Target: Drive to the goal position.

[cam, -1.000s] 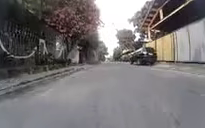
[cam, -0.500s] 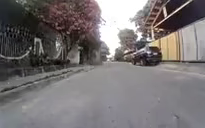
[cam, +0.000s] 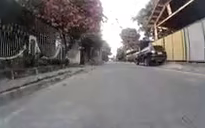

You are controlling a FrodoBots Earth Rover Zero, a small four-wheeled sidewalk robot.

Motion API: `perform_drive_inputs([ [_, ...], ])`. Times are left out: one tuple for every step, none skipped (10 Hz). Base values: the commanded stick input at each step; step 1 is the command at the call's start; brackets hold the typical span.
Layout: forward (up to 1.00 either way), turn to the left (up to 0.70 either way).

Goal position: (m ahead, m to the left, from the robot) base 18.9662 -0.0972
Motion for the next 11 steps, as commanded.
perform_drive_inputs([
  [1.00,-0.11],
  [1.00,-0.33],
  [1.00,-0.33],
  [1.00,-0.33],
  [1.00,-0.33],
  [1.00,-0.21],
  [1.00,0.07],
  [1.00,0.07],
  [1.00,0.07],
  [1.00,0.07],
  [1.00,0.07],
])
